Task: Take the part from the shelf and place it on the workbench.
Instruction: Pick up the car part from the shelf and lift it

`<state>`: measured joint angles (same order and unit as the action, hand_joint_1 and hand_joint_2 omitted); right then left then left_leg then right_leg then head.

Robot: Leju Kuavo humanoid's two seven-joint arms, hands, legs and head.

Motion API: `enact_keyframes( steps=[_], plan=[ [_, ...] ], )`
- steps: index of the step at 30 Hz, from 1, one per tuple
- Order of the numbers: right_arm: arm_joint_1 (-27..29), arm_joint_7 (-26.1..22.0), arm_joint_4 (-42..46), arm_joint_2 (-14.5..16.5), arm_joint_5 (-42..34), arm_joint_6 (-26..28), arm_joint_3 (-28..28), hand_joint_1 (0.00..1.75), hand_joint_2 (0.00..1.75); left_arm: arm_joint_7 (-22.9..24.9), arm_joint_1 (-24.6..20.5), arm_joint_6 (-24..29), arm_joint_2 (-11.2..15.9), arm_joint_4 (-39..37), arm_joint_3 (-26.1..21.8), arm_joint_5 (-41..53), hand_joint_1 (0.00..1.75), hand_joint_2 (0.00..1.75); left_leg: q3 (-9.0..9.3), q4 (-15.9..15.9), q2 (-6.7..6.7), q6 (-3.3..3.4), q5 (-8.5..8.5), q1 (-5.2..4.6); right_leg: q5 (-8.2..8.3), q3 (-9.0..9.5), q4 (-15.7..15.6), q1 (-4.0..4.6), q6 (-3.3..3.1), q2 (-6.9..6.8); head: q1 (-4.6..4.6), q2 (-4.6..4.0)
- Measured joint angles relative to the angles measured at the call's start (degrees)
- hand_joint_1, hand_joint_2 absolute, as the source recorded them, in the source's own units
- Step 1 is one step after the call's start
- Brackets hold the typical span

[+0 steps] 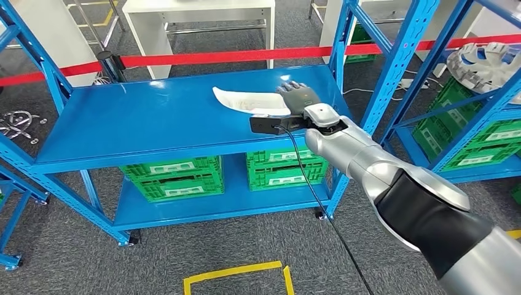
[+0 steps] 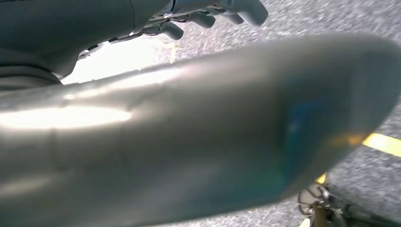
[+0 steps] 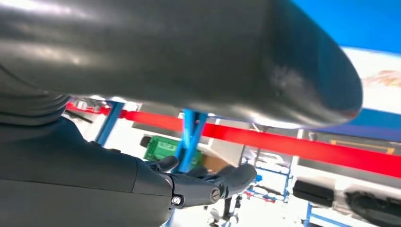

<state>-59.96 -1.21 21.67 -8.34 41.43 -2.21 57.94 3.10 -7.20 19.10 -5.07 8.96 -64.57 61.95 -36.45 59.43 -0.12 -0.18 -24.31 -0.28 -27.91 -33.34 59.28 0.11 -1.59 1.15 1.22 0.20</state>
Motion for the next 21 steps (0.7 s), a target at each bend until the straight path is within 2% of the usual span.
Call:
enact_keyframes(
  steps=[3,5,7,8,9,10,11,12,13,14,15,19,20,21],
  plan=[
    [-0.17,-0.15,0.00,0.13,0.13,0.37,-0.03,0.00,0.00,-0.05,-0.02,0.00,-0.08,0.01,-0.01,0.23,0.00,0.00,0.71,-0.86,-0.12,0.41,-0.41,0.09,-0.37,0.24,-0.28,-0.04,0.88,-0.02,0.02,0.00],
    [-0.51,-0.37,0.00,0.13,0.14,0.83,-0.08,0.00,0.00,-0.05,0.00,0.00,-0.17,0.01,-0.02,0.42,0.00,0.00,1.60,-1.66,-0.14,0.80,-0.48,0.38,-1.78,-0.99,2.44,0.05,1.50,-0.21,0.23,0.00],
    [-0.46,-0.59,-0.01,0.11,0.14,1.20,-0.11,0.00,0.00,-0.04,0.00,0.00,-0.20,0.01,-0.03,0.50,0.00,0.00,2.32,-1.96,-0.10,1.19,-0.85,0.44,-4.16,-5.04,9.42,-0.02,1.98,-0.35,0.44,0.00],
    [-0.17,-0.64,-0.02,0.10,0.15,1.30,-0.11,0.00,0.00,0.00,0.00,0.00,-0.20,0.01,-0.03,0.51,0.00,0.00,2.58,-1.93,-0.09,1.30,-1.12,0.44,-4.83,-7.37,12.87,-0.13,2.16,-0.35,0.47,0.00],
    [0.19,-0.66,-0.04,0.10,0.15,1.40,-0.11,0.00,0.00,0.04,0.02,0.00,-0.20,0.01,-0.04,0.51,0.00,0.00,2.87,-1.86,-0.11,1.32,-1.46,0.46,-4.55,-9.04,14.81,-0.27,2.31,-0.37,0.49,0.00],
    [0.48,-0.68,-0.07,0.10,0.17,1.52,-0.11,0.00,0.00,0.12,0.04,0.00,-0.22,0.00,-0.05,0.52,0.00,0.00,3.20,-1.73,-0.12,1.26,-1.84,0.48,-3.20,-9.71,14.60,-0.43,2.42,-0.43,0.50,0.00],
    [0.62,-0.68,-0.08,0.10,0.22,1.68,-0.11,0.00,0.00,0.21,0.04,0.00,-0.26,-0.01,-0.07,0.52,0.00,0.00,3.56,-1.54,-0.13,1.13,-2.29,0.51,-0.91,-9.23,12.15,-0.59,2.48,-0.55,0.51,0.00],
    [0.66,-0.68,-0.09,0.10,0.27,1.83,-0.11,0.00,0.00,0.28,0.04,0.00,-0.30,-0.01,-0.10,0.52,0.00,0.00,3.91,-1.29,-0.13,0.92,-2.80,0.54,1.70,-7.97,8.29,-0.70,2.49,-0.75,0.53,0.00],
    [0.63,-0.69,-0.10,0.10,0.34,1.96,-0.12,0.00,0.00,0.37,0.01,0.00,-0.34,-0.01,-0.18,0.53,0.00,0.00,4.13,-0.99,-0.14,0.62,-3.34,0.49,3.42,-6.48,4.65,-0.66,2.40,-0.96,0.53,0.00],
    [0.62,-0.72,-0.11,0.11,0.40,2.04,-0.13,0.00,0.00,0.42,-0.03,0.00,-0.37,-0.01,-0.26,0.54,0.00,0.00,4.21,-0.74,-0.16,0.29,-3.79,0.45,4.29,-5.30,1.94,-0.59,2.09,-1.07,0.52,0.00],
    [0.66,-0.73,-0.12,0.11,0.43,2.08,-0.13,0.00,0.00,0.45,-0.09,0.00,-0.38,0.00,-0.34,0.56,0.00,0.00,4.24,-0.59,-0.16,-0.03,-4.13,0.39,4.32,-4.63,0.51,-0.47,1.72,-1.10,0.50,0.00],
    [0.54,-0.76,-0.22,0.09,0.48,1.83,-0.17,0.00,0.00,0.44,-0.29,0.00,-0.40,0.04,-0.46,0.80,0.00,0.00,4.40,0.02,-0.01,-1.24,-5.14,0.43,3.22,-3.59,-0.21,-0.47,0.09,-0.77,0.33,0.00],
    [0.40,-0.79,-0.23,0.09,0.49,1.78,-0.19,0.00,0.44,0.40,-0.35,0.00,-0.43,0.05,-0.48,0.87,0.00,0.00,3.57,1.88,0.02,-1.55,-5.96,0.49,2.99,-3.08,-0.38,-0.59,-0.30,-0.75,0.23,0.00],
    [0.33,-0.82,-0.24,0.09,0.49,1.74,-0.20,0.00,0.87,0.36,-0.37,0.00,-0.46,0.05,-0.48,0.92,0.00,0.00,1.93,4.96,0.01,-1.79,-7.10,0.60,2.69,-2.56,-0.48,-0.64,-0.63,-0.76,0.12,0.00]
  ],
)
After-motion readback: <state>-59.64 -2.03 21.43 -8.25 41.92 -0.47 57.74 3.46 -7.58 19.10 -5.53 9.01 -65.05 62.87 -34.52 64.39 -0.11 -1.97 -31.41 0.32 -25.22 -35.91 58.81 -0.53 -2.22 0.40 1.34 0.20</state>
